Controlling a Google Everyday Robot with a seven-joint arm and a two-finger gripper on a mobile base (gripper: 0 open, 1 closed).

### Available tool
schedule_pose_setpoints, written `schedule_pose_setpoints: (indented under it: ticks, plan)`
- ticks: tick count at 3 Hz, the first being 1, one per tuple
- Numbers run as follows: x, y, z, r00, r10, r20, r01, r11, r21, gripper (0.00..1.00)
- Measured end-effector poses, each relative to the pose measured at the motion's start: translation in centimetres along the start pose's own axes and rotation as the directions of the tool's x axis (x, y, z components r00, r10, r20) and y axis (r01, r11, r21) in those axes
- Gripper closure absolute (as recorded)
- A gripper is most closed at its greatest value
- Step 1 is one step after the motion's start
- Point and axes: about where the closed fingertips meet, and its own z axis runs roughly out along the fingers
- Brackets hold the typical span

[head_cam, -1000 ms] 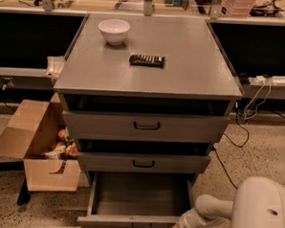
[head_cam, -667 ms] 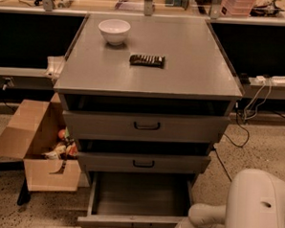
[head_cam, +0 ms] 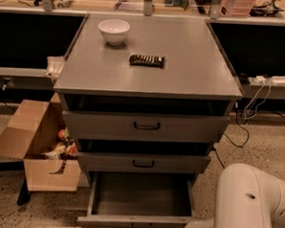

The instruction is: Close bottom drawer

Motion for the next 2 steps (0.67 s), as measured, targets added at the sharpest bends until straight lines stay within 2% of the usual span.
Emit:
schedule_pose_setpoints:
  ticks: [1, 2]
  plan:
    - [-1.1, -1.0, 0.1, 0.997, -0.017, 0.070, 0.013, 0.9986, 0.052, 1.00]
    - [-2.0, -2.2, -0.5, 0.991, -0.022, 0.134, 0.013, 0.9976, 0.068, 1.00]
